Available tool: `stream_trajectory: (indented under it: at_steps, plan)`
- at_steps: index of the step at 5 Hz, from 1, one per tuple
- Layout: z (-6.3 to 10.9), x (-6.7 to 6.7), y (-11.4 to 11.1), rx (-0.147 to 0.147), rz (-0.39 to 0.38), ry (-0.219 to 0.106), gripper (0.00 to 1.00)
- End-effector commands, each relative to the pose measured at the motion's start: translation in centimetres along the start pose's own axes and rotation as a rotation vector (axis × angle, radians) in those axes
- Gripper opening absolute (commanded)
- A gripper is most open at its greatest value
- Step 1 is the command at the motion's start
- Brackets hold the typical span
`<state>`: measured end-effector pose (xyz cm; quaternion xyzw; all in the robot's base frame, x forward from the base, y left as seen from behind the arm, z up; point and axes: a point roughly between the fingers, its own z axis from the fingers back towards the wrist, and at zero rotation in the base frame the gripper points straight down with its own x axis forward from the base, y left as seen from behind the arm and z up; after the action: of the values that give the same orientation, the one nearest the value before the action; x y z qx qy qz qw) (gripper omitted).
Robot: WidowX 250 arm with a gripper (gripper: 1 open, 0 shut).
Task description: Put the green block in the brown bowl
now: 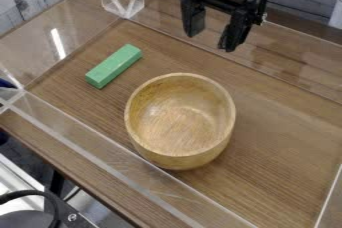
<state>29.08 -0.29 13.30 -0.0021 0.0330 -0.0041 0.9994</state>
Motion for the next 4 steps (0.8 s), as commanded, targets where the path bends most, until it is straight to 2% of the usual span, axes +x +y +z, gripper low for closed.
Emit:
stream_trajectory:
  at_steps: [1,2,3,4]
  plan:
    - [-0.4,-0.7,1.8,0.009,0.011,0.009,1.00]
    - [-0.9,-2.1,4.2,0.017,0.029,0.009,1.00]
    - [-0.9,-4.1,6.9,0.012,0.051,-0.021,1.00]
    - [-1.1,-4.8,9.6,0.016,0.066,-0.029,1.00]
